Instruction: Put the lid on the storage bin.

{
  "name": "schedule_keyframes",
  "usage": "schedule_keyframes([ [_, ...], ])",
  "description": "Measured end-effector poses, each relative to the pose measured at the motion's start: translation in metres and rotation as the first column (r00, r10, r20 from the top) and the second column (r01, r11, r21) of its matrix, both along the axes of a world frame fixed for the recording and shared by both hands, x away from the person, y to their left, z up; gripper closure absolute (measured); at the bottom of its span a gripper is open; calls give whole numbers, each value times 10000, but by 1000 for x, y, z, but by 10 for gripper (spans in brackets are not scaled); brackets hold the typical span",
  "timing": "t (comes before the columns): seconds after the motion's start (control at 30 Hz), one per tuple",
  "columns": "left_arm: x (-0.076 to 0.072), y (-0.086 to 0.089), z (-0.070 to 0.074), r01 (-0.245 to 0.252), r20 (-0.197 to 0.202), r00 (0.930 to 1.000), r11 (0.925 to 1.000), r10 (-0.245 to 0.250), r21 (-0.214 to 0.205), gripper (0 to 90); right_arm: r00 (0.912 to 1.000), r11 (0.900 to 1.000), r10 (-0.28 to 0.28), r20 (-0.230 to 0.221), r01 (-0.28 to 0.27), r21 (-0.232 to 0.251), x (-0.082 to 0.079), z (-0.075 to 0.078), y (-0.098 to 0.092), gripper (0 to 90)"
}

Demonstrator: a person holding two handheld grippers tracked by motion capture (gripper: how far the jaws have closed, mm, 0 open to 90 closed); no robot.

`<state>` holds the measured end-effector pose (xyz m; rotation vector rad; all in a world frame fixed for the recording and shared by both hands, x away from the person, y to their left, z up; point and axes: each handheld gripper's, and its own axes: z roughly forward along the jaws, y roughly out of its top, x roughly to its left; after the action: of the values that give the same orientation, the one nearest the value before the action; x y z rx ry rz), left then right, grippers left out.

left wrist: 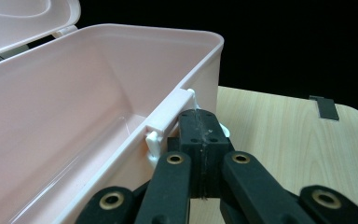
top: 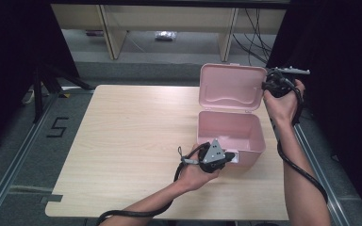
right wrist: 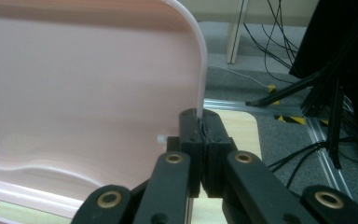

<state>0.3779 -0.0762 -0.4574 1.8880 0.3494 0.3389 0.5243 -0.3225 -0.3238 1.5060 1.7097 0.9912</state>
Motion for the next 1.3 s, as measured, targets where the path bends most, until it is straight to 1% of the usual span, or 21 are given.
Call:
schedule_keyframes([
  [0.07,0,0,0,5,-6,10000,10000,-5,3,900,9999,9997,-116,-69,118,197,-2,0,2,899],
  [0.13,0,0,0,2,-2,10000,10000,-2,8,900,9999,10000,-19,103,18,98,-3,-1,0,900],
  [0.2,0,0,0,7,-4,10000,10000,-7,22,900,9999,9997,-89,61,87,239,-6,0,2,900],
  [0.27,0,0,0,5,-10,10000,10000,-5,22,900,9999,9999,-25,158,22,150,-7,0,1,900],
  [0.3,0,0,0,1,-3,10000,10000,-1,11,900,9998,9995,-172,29,171,254,-9,0,2,900],
  [0.33,0,0,0,2,-5,10000,10000,-2,10,900,9997,10000,5,256,-8,94,-9,-1,1,900],
  [0.43,0,0,0,2,-15,10000,10000,-2,12,900,9996,9997,-60,287,53,233,-12,-1,2,900],
  [0.53,0,0,0,7,-10,10000,10000,-7,20,900,9991,10000,82,424,-81,-14,-14,-1,1,900],
  [0.57,0,0,0,9,-8,10000,10000,-9,23,900,9994,9999,-47,346,41,167,-15,-1,2,900],
  [0.63,0,0,0,13,-9,10000,10000,-13,26,900,9988,9999,129,477,-128,-22,-16,-1,1,900],
  [0.67,0,-1,0,9,-4,10000,10000,-9,29,900,9990,9999,37,441,-41,91,-17,-1,2,899],
  [0.7,0,-1,0,19,-23,10000,10000,-19,32,900,9987,9999,125,499,-120,-103,-18,-1,1,899],
  [0.73,1,-1,1,18,-20,10000,10000,-18,41,900,9990,10000,15,436,-19,87,-20,-1,3,899],
  [0.83,1,-1,1,22,-23,10000,10000,-22,44,900,9982,9999,66,603,-57,-152,-21,-2,2,899],
  [0.87,1,-1,1,25,-16,10000,10000,-25,51,900,9988,10000,-55,493,55,-7,-23,-2,3,899],
  [1.0,1,-1,1,20,-10,10000,10000,-20,56,900,9978,9999,92,651,-84,-121,-24,-2,2,899],
  [1.03,1,-1,1,28,17,10000,10000,-28,94,900,9981,10000,-9,612,9,-10,-26,-2,4,899],
  [1.1,1,-1,1,30,9,10000,9999,-30,101,900,9971,9998,64,757,-49,-202,-26,-3,3,899],
  [1.17,1,-1,1,24,-6,10000,10000,-24,85,900,9973,10000,-10,737,17,-82,-28,-3,4,898],
  [1.23,1,-1,1,9,-36,10000,10000,-9,26,900,9963,9997,65,852,-44,-254,-29,-4,3,898],
  [1.3,1,-1,1,-2,-42,10000,10000,3,19,900,9967,9999,48,812,-37,-133,-31,-4,4,898],
])
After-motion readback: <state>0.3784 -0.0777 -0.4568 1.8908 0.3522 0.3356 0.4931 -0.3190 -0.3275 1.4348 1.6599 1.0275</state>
